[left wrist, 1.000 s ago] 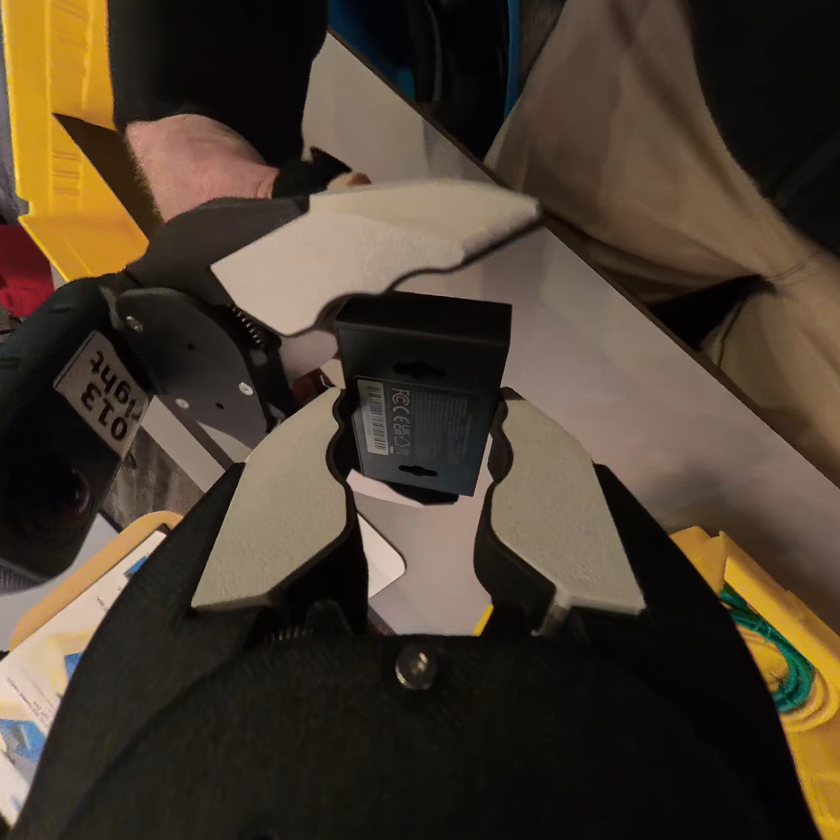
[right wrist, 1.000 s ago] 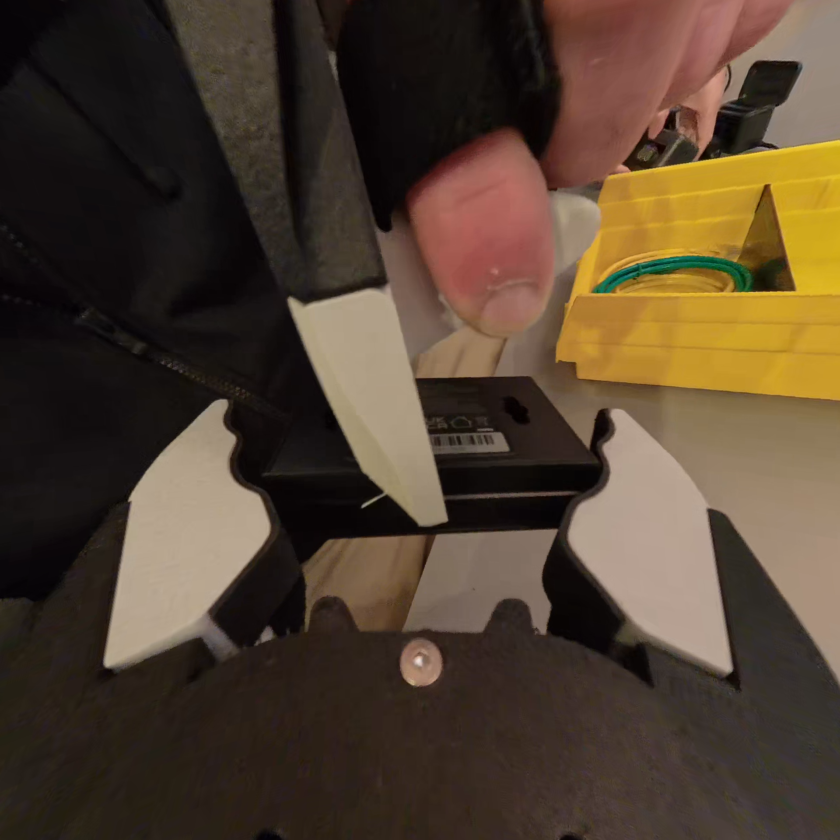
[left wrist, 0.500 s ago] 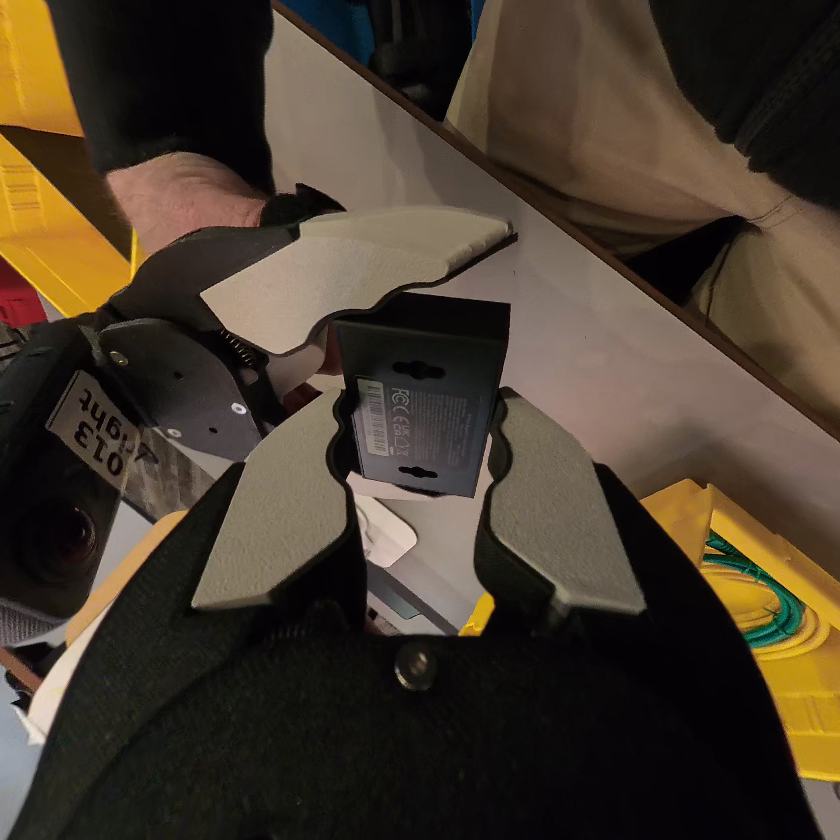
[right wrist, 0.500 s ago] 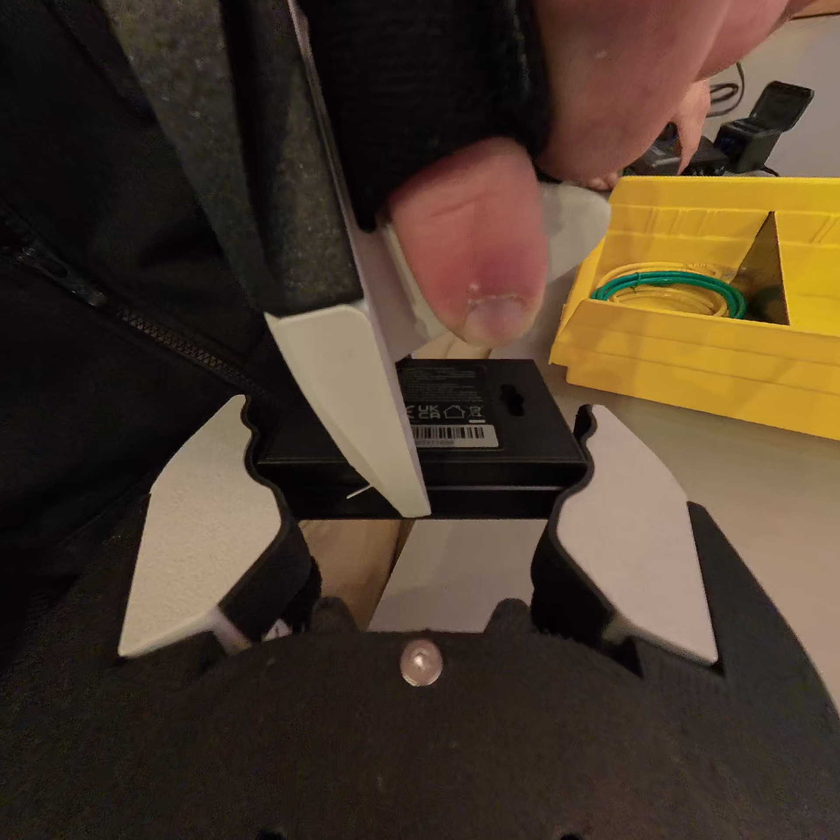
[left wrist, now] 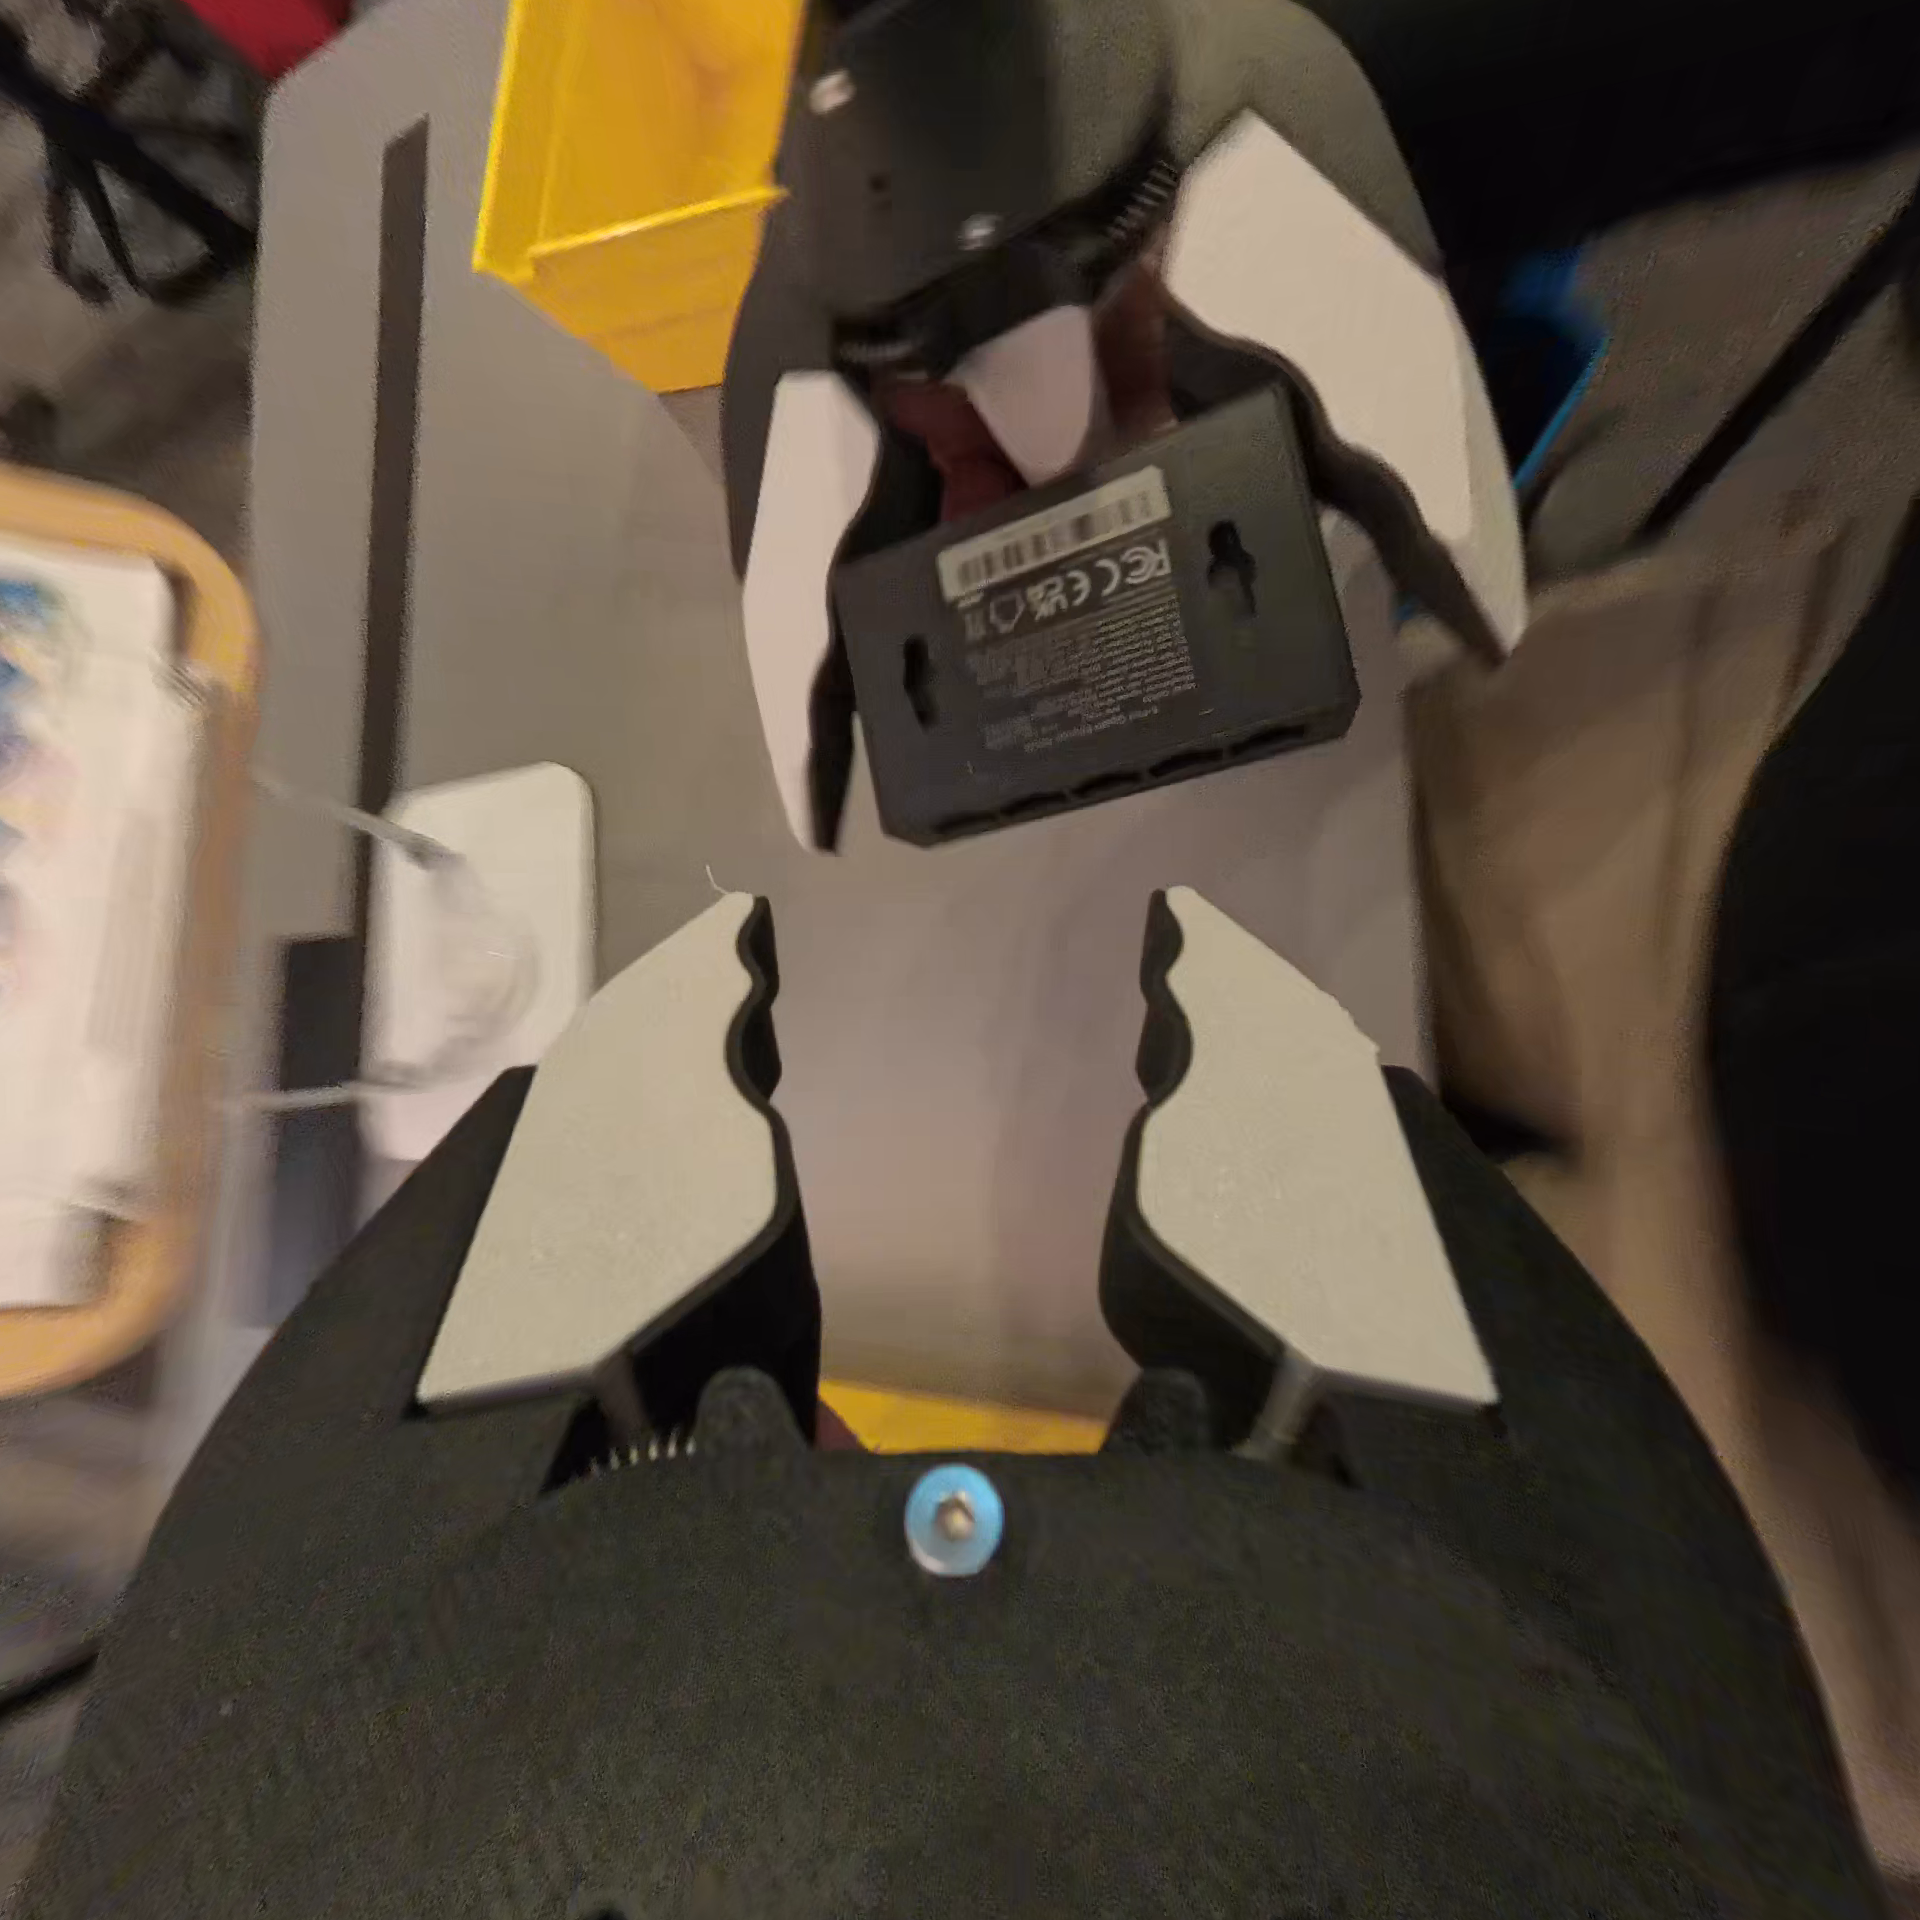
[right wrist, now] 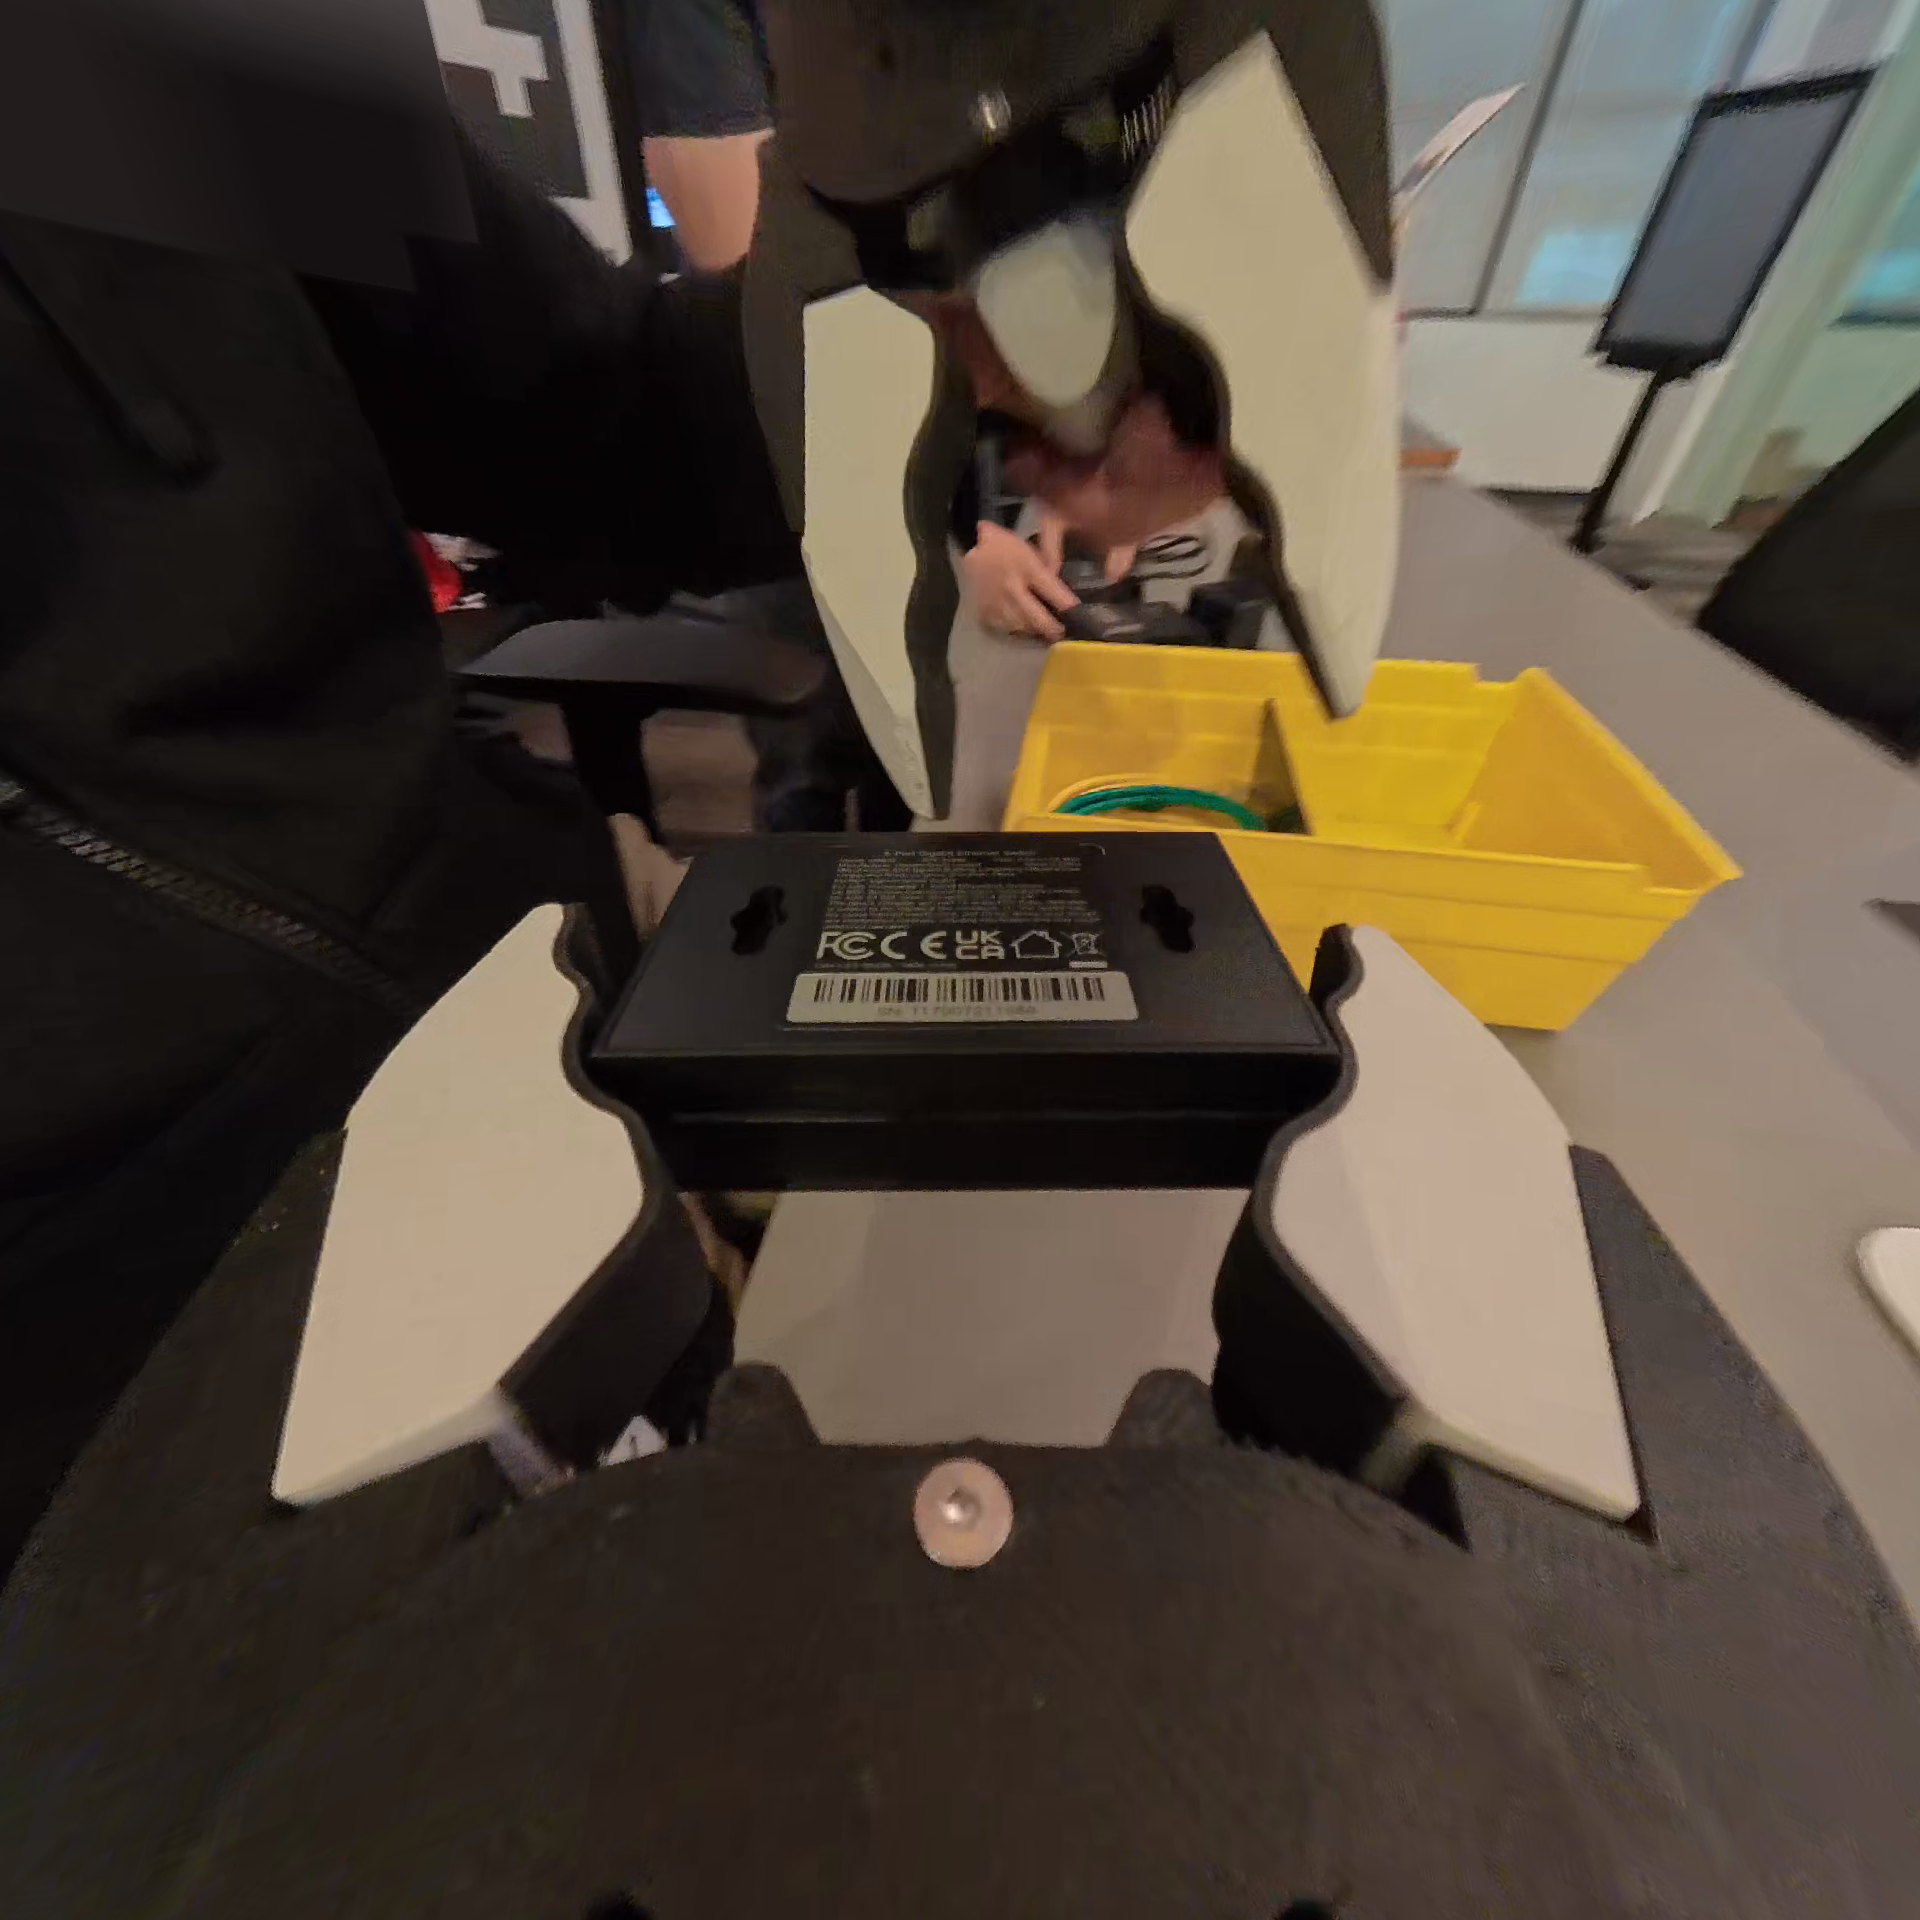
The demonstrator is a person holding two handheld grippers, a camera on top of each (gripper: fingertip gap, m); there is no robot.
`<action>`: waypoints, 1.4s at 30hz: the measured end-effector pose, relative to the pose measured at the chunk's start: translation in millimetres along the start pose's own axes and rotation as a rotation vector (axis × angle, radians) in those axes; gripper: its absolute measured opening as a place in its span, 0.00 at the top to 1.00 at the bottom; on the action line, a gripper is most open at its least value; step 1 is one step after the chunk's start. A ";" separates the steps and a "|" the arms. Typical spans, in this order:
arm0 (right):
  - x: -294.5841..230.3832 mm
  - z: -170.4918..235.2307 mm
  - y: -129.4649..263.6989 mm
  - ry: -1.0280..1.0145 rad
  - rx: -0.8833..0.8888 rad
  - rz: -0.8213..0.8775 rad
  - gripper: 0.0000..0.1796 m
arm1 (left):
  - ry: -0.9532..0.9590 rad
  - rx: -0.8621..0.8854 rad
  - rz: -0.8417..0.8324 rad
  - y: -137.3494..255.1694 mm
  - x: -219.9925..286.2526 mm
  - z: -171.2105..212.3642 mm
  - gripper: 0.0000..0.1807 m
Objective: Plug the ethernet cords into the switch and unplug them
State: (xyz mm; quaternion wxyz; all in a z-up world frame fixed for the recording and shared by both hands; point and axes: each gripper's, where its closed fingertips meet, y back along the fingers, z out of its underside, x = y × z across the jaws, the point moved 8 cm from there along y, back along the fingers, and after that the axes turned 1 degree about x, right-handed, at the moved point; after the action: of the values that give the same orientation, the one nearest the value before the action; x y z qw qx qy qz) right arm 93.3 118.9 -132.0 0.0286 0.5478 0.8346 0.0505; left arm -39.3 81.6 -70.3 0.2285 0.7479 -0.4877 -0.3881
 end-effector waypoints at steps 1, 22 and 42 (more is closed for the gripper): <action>0.1 -2.3 3.7 0.025 0.008 0.031 0.30 | 0.156 0.054 0.037 -1.8 -2.2 6.5 0.63; -23.1 -4.5 -30.8 0.379 -0.213 0.276 0.30 | 1.010 0.803 0.653 -51.9 26.1 41.5 0.81; -5.5 -12.3 16.2 -0.047 0.461 -0.003 0.31 | 0.799 0.697 0.223 4.7 11.0 64.3 0.70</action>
State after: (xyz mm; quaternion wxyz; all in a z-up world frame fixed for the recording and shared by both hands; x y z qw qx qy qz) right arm 109.0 119.6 -118.0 -0.0778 0.5397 0.8239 -0.1543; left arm -91.1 72.0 -109.1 0.1743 0.8123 -0.5393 0.1379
